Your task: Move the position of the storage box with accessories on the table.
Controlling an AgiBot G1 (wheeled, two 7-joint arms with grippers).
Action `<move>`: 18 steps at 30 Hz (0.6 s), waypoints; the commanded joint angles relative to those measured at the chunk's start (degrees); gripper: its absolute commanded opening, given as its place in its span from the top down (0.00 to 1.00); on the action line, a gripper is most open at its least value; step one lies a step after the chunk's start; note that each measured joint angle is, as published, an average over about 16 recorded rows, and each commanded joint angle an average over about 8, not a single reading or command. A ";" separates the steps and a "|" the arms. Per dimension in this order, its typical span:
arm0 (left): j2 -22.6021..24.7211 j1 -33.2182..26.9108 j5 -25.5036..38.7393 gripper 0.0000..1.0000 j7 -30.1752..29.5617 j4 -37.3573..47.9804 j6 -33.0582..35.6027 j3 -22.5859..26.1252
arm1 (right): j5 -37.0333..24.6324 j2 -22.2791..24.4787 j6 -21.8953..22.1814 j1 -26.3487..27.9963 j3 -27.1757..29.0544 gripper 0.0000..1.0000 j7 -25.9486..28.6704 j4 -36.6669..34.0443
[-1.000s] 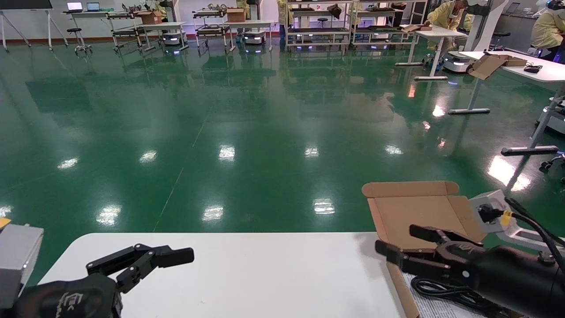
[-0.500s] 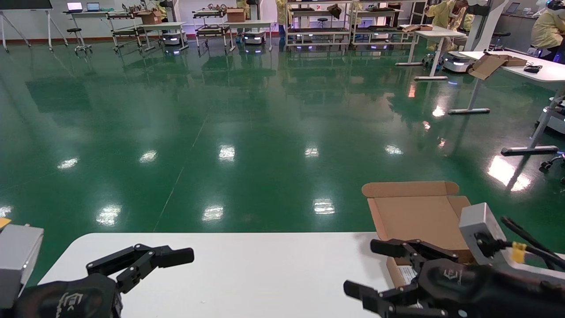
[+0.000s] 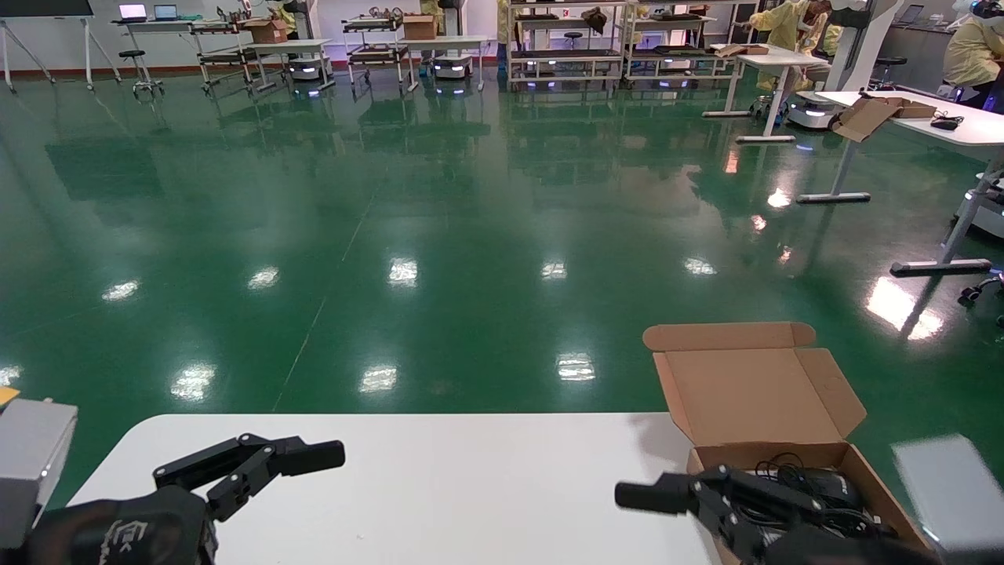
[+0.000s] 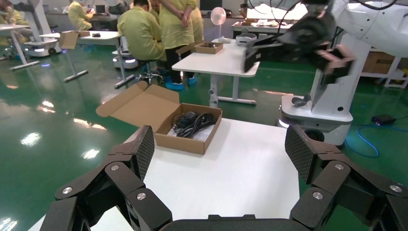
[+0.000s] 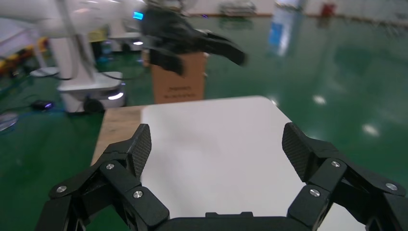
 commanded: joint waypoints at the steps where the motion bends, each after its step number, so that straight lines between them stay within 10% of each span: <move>1: 0.00 0.00 0.00 0.00 0.00 0.00 0.00 0.00 | 0.62 -0.39 -2.74 -0.47 1.57 0.00 -1.75 -0.18; 18: 0.00 0.01 -0.01 0.00 0.00 0.01 -0.01 0.00 | 1.51 -0.89 -6.21 -1.11 3.52 0.00 -3.45 -0.42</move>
